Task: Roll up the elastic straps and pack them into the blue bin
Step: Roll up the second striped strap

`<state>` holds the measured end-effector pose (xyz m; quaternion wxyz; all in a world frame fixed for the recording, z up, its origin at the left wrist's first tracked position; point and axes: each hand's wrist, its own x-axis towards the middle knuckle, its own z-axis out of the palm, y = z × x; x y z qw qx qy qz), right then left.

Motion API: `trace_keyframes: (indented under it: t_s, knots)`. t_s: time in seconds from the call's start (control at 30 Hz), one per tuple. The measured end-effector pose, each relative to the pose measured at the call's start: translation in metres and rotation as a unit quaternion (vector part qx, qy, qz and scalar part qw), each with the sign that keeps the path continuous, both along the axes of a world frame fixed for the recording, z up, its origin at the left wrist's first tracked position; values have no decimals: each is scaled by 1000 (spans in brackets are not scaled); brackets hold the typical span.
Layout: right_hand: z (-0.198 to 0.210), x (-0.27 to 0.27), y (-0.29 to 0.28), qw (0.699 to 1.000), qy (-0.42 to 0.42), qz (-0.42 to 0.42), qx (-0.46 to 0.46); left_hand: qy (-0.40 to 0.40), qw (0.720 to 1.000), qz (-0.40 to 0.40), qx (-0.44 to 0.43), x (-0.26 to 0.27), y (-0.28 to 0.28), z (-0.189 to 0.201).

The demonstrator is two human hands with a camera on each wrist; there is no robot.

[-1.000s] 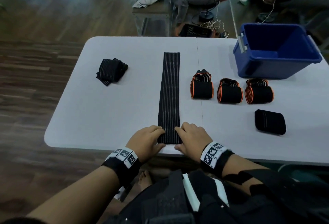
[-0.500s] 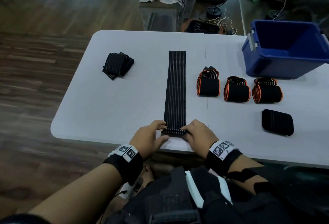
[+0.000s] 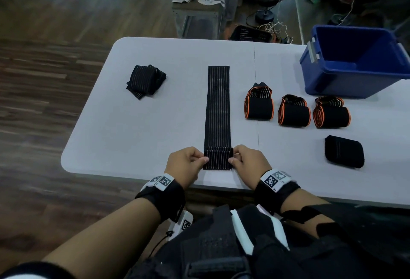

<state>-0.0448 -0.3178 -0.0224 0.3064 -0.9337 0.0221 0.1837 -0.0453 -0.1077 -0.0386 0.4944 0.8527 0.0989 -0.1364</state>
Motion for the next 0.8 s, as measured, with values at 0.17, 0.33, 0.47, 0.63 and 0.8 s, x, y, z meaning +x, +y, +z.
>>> trace_keyframes:
  t_s: [0.17,0.33,0.47,0.63,0.8]
  knots:
    - [-3,3,6,997,-6,45,-59,-21,994,-38,104,5,-4,5]
    - [2,2,8,996,-36,49,-59,-76,978,-107,160,8,-7,13]
    - [3,3,9,994,-31,69,-73,-83,955,-171,228,12,-5,9]
    - [6,-1,6,994,-18,84,-66,-72,945,-238,214,10,1,14]
    - [2,0,3,988,4,119,-93,-58,943,-253,209,15,9,10]
